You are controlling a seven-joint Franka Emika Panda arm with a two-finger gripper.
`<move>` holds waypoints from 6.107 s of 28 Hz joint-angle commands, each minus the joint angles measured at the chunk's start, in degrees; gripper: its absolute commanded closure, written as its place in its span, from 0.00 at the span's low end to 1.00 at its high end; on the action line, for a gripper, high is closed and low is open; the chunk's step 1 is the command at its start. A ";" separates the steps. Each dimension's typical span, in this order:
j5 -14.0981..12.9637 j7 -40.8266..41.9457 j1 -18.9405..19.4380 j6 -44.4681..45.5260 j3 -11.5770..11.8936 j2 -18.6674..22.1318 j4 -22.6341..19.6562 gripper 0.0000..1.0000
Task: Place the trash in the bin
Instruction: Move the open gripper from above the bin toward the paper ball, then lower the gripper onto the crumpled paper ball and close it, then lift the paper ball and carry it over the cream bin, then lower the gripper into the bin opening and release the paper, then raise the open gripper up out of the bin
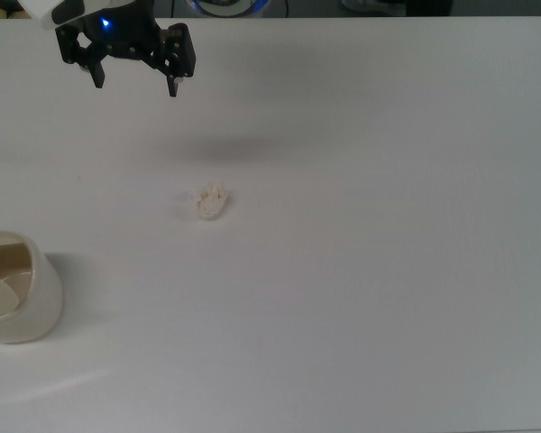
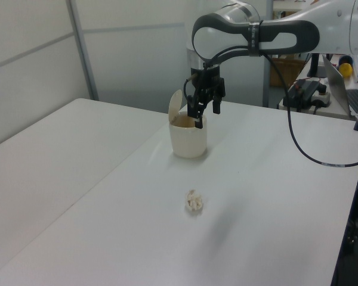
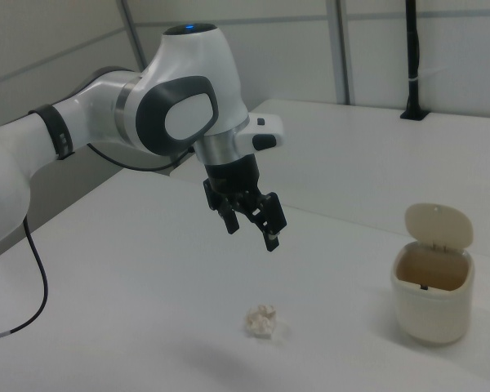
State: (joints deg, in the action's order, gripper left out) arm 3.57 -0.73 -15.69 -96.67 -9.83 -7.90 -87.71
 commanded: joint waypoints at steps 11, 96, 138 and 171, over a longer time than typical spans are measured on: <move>-0.23 -0.49 2.77 -7.55 -0.55 -0.54 -9.40 0.00; 9.61 -24.14 -8.74 -37.89 0.42 -13.64 0.17 1.00; 19.72 -40.66 -8.22 -52.92 3.76 -26.03 6.59 0.00; 8.12 -19.49 -8.04 -19.89 -2.83 -13.47 6.50 0.00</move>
State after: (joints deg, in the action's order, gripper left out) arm 15.04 -26.68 -23.91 -124.49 -11.33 -25.52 -80.78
